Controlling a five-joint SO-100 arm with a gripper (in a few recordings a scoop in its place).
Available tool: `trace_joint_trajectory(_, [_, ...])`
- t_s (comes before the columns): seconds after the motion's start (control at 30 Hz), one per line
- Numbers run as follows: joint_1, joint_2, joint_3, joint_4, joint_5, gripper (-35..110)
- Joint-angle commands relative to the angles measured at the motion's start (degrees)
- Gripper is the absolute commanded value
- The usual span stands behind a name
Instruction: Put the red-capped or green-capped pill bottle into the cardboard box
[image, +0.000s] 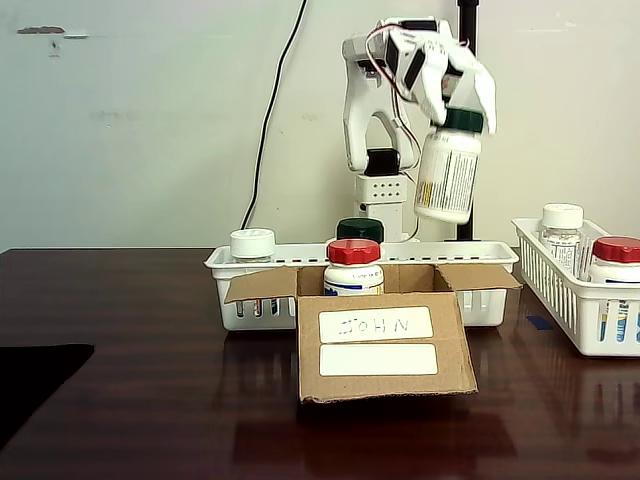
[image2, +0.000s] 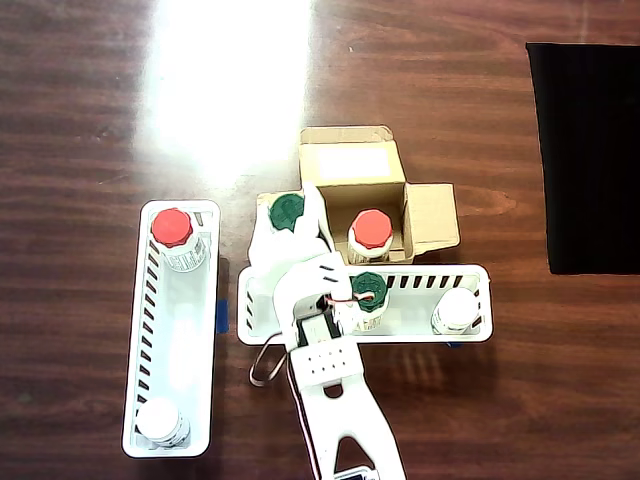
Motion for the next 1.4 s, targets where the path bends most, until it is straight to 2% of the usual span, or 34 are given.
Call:
trace_joint_trajectory(0.0, [2.0, -2.3, -2.6, -5.1, 1.1, 1])
trace_joint_trajectory(0.4, [6.8, -8.8, -2.8, -9.7, 1.1, 1])
trace_joint_trajectory(0.67, [6.2, -12.7, -1.2, -11.4, 1.1, 4])
trace_joint_trajectory(0.77, [5.7, -11.9, 0.8, -11.4, 1.1, 20])
trace_joint_trajectory(0.97, [5.4, -6.8, 6.3, -11.2, 1.1, 65])
trace_joint_trajectory(1.07, [5.6, -2.4, 6.0, -5.0, 0.8, 81])
trace_joint_trajectory(1.17, [6.0, 0.8, 1.9, 5.3, 0.6, 87])
trace_joint_trajectory(1.27, [6.4, 3.3, -1.1, 15.0, 1.9, 83])
trace_joint_trajectory(1.37, [7.0, 6.3, -1.0, 22.7, 4.5, 68])
